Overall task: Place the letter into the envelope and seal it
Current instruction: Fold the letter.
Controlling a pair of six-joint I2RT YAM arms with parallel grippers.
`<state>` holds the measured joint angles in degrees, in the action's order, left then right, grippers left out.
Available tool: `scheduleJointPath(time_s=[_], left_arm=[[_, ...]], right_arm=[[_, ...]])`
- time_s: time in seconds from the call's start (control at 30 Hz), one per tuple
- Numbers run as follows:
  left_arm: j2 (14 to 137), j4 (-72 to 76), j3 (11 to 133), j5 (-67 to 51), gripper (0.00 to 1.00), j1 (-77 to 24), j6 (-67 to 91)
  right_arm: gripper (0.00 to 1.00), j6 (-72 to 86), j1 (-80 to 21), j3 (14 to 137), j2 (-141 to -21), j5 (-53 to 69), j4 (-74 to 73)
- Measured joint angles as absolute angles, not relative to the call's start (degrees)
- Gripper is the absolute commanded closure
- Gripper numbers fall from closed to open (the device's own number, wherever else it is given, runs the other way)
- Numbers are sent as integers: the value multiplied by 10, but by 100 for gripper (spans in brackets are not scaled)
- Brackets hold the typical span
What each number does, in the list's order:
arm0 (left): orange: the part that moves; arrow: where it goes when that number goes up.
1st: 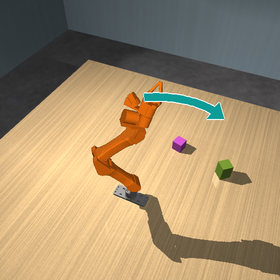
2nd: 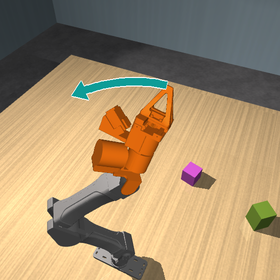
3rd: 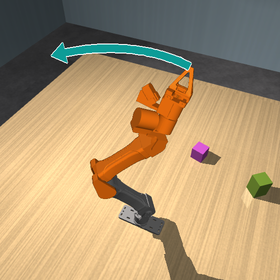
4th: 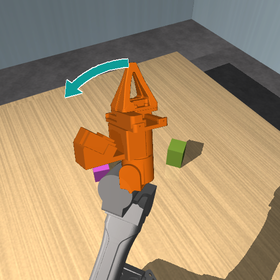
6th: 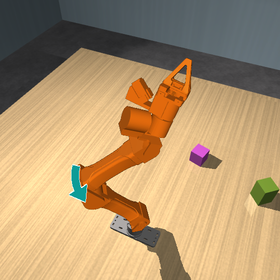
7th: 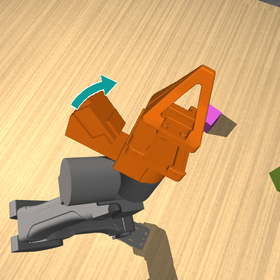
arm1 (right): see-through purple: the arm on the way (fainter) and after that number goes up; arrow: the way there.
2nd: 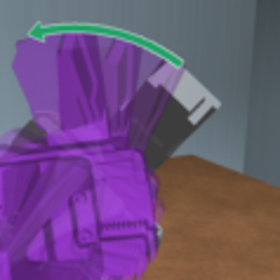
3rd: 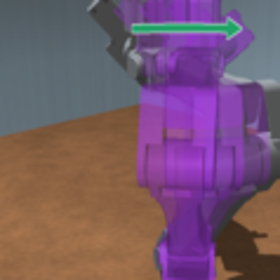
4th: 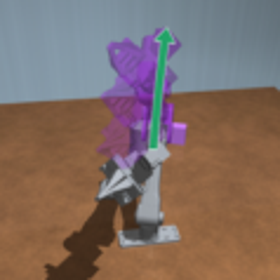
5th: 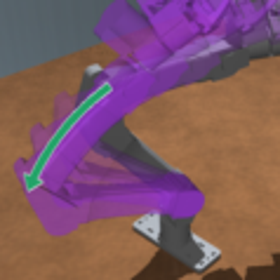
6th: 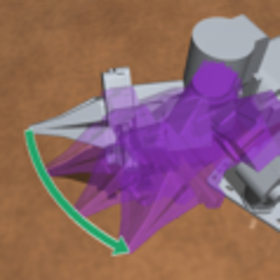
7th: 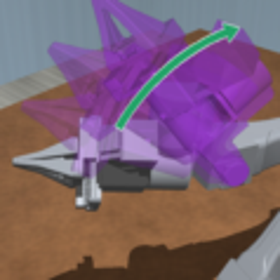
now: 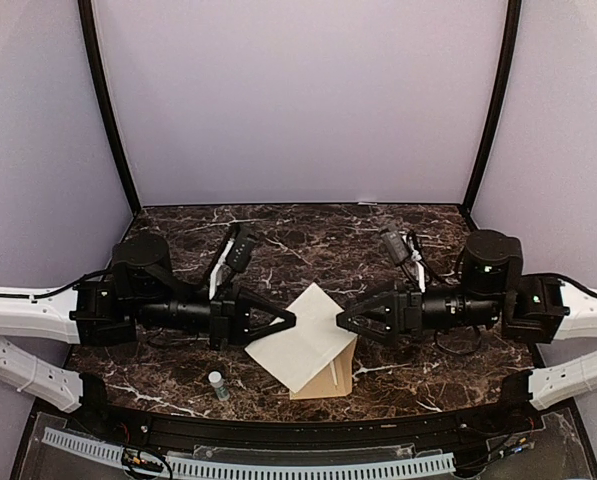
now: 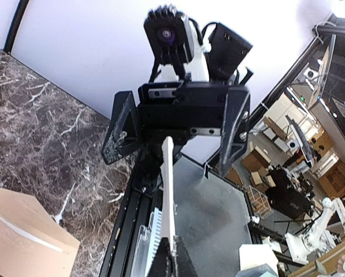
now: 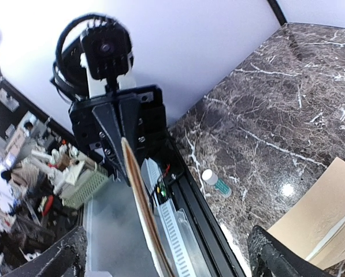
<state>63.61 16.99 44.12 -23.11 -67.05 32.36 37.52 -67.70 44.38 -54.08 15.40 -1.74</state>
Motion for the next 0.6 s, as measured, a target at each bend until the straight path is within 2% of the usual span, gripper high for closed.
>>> scheduleJointPath(time_s=[0.17,0.33,0.6], left_arm=[[624,237,435,-166,100,-670,350],[612,296,423,-113,100,-670,371],[581,365,392,-48,100,-670,396]], right_arm=[[1,433,-676,367,-512,89,113],[3,462,-694,356,-542,47,186],[17,473,-738,366,-599,10,271]])
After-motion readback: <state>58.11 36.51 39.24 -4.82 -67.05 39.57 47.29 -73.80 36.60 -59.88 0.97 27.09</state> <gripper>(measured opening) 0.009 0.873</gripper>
